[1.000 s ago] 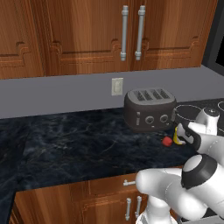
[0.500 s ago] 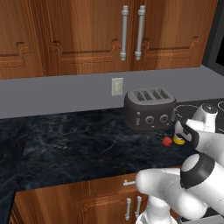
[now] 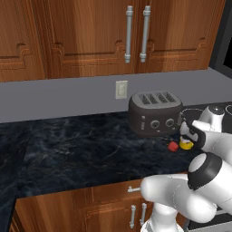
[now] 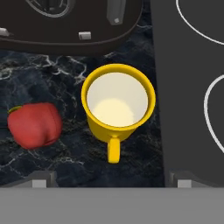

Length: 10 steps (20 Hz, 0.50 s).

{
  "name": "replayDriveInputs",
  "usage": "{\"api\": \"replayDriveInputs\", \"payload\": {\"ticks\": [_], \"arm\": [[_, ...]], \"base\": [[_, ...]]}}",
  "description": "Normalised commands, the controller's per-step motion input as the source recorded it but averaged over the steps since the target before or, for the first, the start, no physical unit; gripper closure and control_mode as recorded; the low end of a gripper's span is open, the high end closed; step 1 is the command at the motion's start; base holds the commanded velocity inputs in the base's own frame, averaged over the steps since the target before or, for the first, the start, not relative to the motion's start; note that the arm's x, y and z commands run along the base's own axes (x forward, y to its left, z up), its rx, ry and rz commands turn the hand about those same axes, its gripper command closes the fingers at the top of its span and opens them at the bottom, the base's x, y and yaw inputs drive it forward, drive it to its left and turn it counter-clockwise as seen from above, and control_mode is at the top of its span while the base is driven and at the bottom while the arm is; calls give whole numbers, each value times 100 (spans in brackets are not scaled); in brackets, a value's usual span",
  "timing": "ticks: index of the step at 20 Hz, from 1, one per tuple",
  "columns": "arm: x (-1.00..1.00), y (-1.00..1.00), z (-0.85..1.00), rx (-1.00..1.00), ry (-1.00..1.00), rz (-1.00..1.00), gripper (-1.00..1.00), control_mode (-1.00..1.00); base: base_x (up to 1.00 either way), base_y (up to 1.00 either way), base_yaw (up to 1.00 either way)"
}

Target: Pick the mug from the counter and place it inside the microwave. Then close the microwave.

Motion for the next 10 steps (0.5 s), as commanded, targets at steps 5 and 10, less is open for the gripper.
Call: {"api": "replayDriveInputs", "payload": {"ticks": [5, 10], "arm": [[0, 0, 0, 0, -1, 9, -100, -100], [2, 0, -2, 0, -3, 6, -100, -100]], "base": [[0, 0, 0], [0, 0, 0]]}}
